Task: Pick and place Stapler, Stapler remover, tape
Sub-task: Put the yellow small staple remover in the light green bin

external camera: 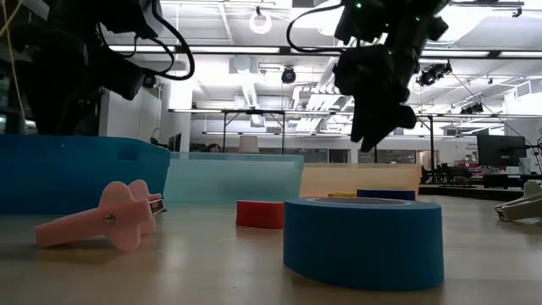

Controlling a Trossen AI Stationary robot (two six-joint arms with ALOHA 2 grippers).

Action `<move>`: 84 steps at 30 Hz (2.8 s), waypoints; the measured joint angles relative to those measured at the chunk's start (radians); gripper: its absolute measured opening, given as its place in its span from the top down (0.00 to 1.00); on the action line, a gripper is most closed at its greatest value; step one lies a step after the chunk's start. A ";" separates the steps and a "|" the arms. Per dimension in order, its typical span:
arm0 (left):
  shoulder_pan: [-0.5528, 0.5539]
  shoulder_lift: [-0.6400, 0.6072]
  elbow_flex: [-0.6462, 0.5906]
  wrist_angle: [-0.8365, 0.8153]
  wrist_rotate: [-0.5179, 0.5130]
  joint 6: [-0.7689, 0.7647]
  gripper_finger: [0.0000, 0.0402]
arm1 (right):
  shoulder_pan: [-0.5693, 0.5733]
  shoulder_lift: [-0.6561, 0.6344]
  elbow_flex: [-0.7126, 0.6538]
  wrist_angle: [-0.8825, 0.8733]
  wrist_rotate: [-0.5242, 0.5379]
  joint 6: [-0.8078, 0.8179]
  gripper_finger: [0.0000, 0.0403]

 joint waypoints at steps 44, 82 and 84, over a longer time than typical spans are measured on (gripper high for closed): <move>0.000 -0.071 0.000 0.015 -0.114 -0.009 0.28 | 0.249 0.240 -0.352 0.829 0.431 0.018 0.58; 0.000 -0.071 0.000 0.020 -0.123 0.000 0.28 | 0.219 0.017 -0.358 0.833 0.338 -0.116 0.89; 0.000 -0.071 0.000 0.022 -0.123 0.000 0.28 | 0.207 -0.005 -0.358 0.840 0.338 -0.117 0.89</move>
